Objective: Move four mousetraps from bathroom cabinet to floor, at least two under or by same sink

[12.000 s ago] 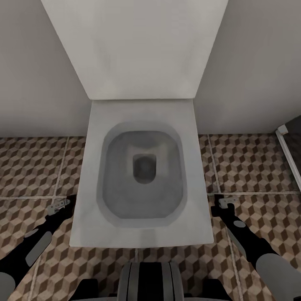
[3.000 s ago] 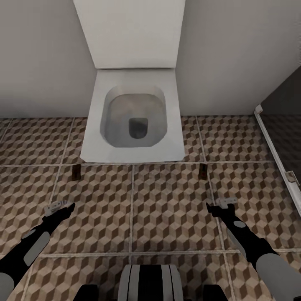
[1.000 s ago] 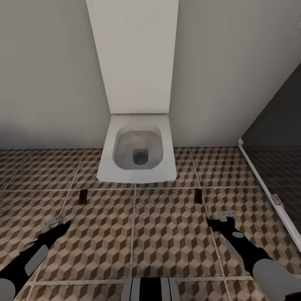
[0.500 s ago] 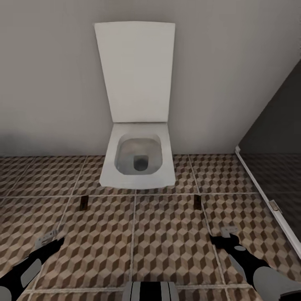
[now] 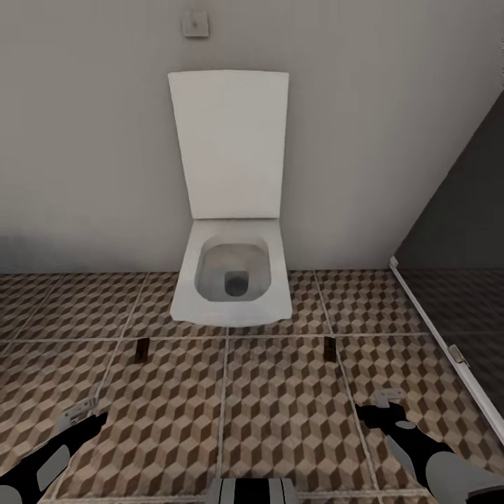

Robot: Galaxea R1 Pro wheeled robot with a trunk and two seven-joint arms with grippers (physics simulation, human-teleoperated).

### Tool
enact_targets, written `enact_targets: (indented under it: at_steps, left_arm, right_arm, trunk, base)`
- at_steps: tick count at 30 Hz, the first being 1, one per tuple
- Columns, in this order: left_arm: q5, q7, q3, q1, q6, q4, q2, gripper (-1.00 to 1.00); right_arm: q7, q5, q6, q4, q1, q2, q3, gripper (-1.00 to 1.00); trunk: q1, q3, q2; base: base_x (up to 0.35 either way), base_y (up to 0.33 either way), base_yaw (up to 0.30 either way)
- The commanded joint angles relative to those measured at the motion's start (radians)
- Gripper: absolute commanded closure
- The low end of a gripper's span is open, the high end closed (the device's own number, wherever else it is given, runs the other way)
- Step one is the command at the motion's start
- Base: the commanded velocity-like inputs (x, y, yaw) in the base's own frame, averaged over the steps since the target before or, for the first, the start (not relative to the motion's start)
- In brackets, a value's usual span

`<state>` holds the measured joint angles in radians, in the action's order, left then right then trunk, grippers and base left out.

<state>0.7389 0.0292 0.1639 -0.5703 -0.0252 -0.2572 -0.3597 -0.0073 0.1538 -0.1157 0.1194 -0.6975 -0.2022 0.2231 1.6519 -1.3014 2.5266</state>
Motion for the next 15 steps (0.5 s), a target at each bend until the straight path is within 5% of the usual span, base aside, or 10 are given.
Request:
enact_targets:
  at_steps: [1,15]
  left_arm:
    - [0.010,0.002,0.008,-0.001,-0.003,0.002,0.003,-1.00]
    - [0.006,0.001,0.008,-0.001,-0.004,0.006,0.017,-1.00]
  right_arm:
    - [-0.001,0.010,-0.004,-0.002,0.000,0.000,0.009,-1.00]
    - [-0.002,0.010,-0.005,-0.003,0.000,0.001,0.009,-1.00]
  trunk:
    - [-0.001,0.003,0.000]
    - [-0.007,0.057,-0.003]
  base:
    - [0.000,0.000,0.000]
    - [0.000,0.000,0.000]
